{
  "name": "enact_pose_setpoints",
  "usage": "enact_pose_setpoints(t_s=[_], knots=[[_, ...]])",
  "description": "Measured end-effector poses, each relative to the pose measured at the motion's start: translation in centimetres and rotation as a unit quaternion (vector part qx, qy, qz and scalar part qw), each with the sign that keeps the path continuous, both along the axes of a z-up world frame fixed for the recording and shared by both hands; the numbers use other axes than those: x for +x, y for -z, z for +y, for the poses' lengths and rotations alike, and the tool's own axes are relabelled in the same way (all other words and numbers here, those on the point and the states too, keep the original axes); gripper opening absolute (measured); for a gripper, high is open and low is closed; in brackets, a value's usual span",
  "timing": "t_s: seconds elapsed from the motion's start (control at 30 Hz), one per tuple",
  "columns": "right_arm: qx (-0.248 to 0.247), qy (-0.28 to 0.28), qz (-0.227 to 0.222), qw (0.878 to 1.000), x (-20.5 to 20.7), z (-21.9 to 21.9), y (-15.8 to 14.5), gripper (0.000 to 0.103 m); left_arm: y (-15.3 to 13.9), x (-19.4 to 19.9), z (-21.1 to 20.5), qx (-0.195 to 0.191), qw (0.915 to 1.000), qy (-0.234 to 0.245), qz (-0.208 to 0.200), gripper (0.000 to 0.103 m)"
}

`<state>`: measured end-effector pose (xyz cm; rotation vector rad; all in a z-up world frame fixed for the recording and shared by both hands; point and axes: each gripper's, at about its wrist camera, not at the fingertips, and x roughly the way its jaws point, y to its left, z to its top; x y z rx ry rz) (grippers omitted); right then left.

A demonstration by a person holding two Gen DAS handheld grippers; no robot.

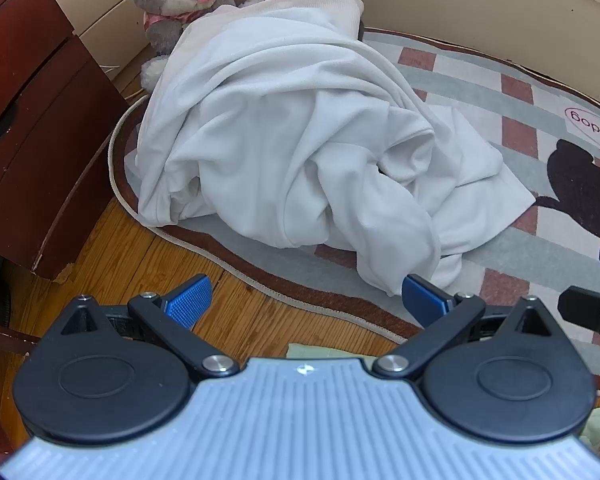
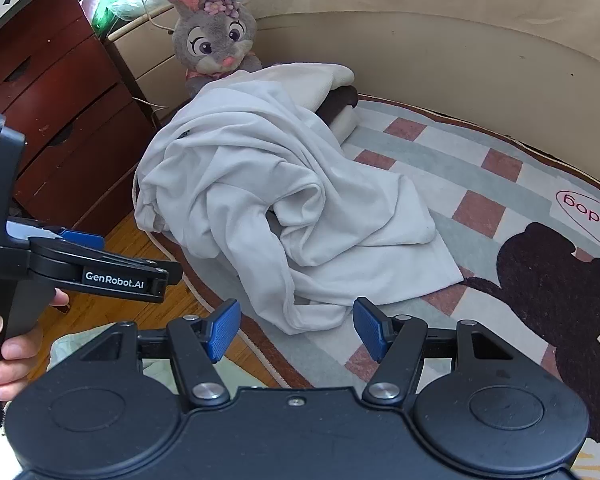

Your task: Fold clothes

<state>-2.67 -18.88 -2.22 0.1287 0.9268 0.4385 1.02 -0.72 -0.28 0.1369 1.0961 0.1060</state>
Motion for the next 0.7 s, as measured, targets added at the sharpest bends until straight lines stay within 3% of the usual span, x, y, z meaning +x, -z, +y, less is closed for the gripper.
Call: enact_pose_setpoints(t_s=[0.2,0.3,0.57,0.7], knots=[[0.015,0.009,-0.002,1.0,0.5,-0.2,0.6,0.067,0.3,0.7,0.5,0.003,1.0,-0.002,-0.006,0.103],[0.047,0.026,-0.043,0.998,0.5,-0.8,0.4,0.067,0.8,1.5,1.1,-0.001,0.9999,-0.01,-0.009,0.103],[0.104,0.027,-0.077,0.991,3.3,0.1,2.8,0.068,2.9,4.2,1.9,0.013,0.999,-0.007,-0.041,0.101],[0.093,0.029,-0.054,0.994,5.7,1.3,4.6,0.067,3.7,5.8,2.3,-0.002,0.9984,0.001,-0.056,0.099]])
